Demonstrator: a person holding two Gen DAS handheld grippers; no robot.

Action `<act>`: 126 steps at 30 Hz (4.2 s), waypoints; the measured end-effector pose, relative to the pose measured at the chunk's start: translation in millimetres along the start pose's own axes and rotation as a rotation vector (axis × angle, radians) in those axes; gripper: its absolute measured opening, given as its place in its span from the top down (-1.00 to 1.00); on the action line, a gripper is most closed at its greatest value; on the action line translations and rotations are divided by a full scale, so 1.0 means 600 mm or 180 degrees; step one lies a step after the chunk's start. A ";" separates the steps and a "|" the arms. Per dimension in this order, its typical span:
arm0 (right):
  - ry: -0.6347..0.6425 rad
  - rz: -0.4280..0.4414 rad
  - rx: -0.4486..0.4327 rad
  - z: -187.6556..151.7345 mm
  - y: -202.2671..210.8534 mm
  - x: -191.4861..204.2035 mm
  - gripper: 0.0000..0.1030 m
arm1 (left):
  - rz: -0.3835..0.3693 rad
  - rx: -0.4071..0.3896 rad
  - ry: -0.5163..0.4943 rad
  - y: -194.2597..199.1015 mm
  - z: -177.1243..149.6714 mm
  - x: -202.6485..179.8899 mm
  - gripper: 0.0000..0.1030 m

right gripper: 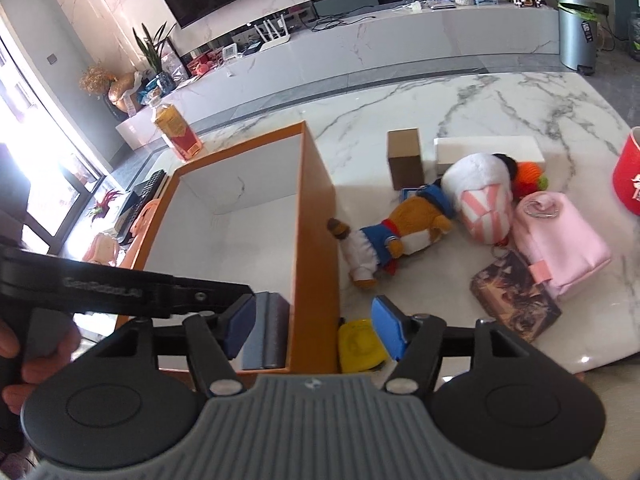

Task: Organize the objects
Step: 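Withdraw both tools from the orange box back over the table, then lower the left tool onto the dark PHOTO CARD box and close, then lift the PHOTO CARD box with the left tool and turn it upright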

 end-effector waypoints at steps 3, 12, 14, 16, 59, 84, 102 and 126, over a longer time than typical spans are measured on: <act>-0.0055 -0.0101 0.0008 -0.003 -0.005 -0.033 -0.30 | -0.0023 0.0014 -0.0159 -0.009 0.008 -0.024 -0.05; 0.0083 -0.0494 0.0207 -0.028 -0.036 -0.135 -0.31 | 0.0000 0.0253 -0.0600 -0.073 0.012 -0.075 -0.06; 0.0192 -0.0591 0.0258 -0.030 -0.044 -0.158 -0.32 | -0.0012 0.0325 -0.0644 -0.090 0.012 -0.080 -0.06; 0.0295 -0.0678 0.0286 -0.028 -0.051 -0.181 -0.40 | -0.0011 0.0391 -0.0683 -0.107 0.014 -0.083 -0.11; 0.0379 -0.0371 0.0963 -0.102 -0.155 -0.217 -0.27 | -0.0031 0.0798 0.0415 -0.320 -0.052 -0.068 -0.38; 0.0204 -0.0055 0.1076 -0.100 -0.143 -0.241 0.75 | 0.0114 0.0599 0.0520 -0.342 -0.052 -0.058 -0.44; 0.0066 -0.0363 0.0588 -0.052 -0.146 -0.270 0.68 | -0.0050 0.0511 0.0587 -0.350 -0.028 -0.052 0.24; -0.0030 -0.0220 0.0892 -0.096 -0.131 -0.252 0.67 | -0.0089 0.0542 0.0893 -0.313 -0.093 -0.046 -0.07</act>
Point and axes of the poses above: each gripper's, at about its wrist camera, not at the fingertips, and y roughly against the way its jaws point, x to its left, z to its top, the point moved 8 cm from there along -y, roughly the way its jaws point, and after that the axes turned 14 degrees about -z, right-handed, at the moved point
